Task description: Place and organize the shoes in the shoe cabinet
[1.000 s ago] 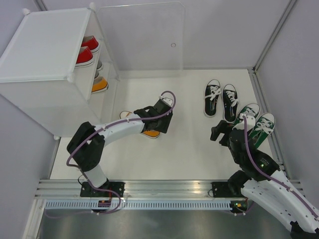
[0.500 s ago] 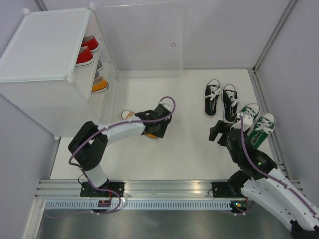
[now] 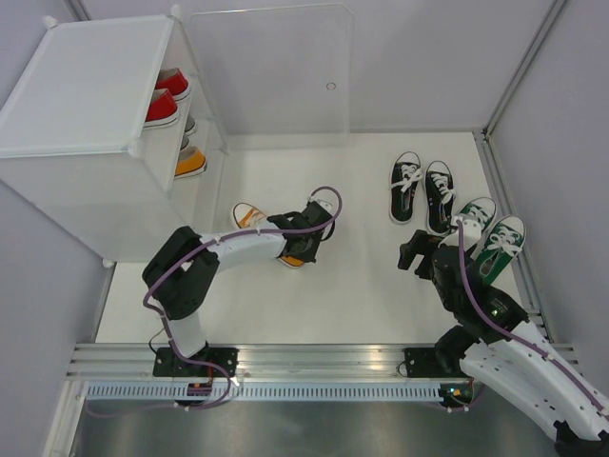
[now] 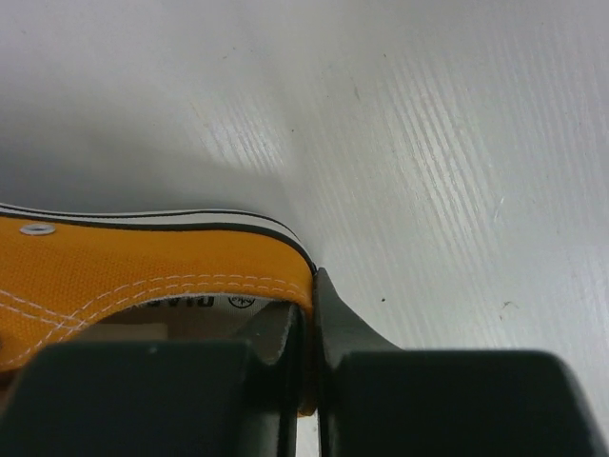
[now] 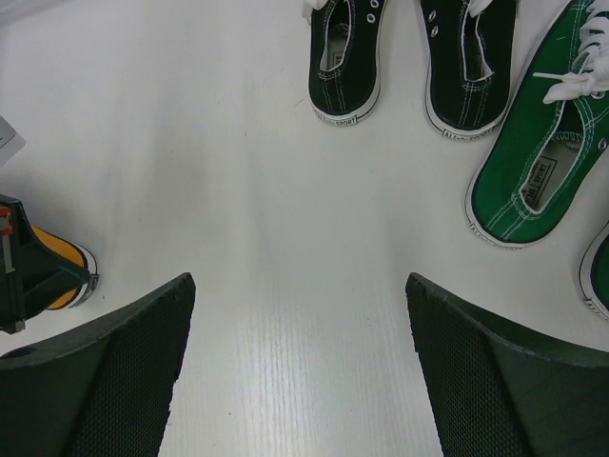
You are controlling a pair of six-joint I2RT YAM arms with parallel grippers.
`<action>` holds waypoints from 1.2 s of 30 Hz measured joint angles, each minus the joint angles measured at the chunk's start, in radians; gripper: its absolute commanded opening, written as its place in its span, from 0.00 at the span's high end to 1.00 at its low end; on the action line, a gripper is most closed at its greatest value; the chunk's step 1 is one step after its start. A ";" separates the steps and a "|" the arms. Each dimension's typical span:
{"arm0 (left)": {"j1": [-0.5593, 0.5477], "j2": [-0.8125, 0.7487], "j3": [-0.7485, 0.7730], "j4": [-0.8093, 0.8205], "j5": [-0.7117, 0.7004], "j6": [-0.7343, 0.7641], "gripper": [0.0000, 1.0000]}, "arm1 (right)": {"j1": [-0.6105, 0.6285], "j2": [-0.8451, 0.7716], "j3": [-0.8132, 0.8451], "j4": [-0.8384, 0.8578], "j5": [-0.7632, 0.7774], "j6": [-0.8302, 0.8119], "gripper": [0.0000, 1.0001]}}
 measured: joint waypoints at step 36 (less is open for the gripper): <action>0.542 -0.233 0.291 -0.277 0.060 0.015 0.95 | 0.000 -0.006 -0.011 0.009 -0.017 -0.007 0.05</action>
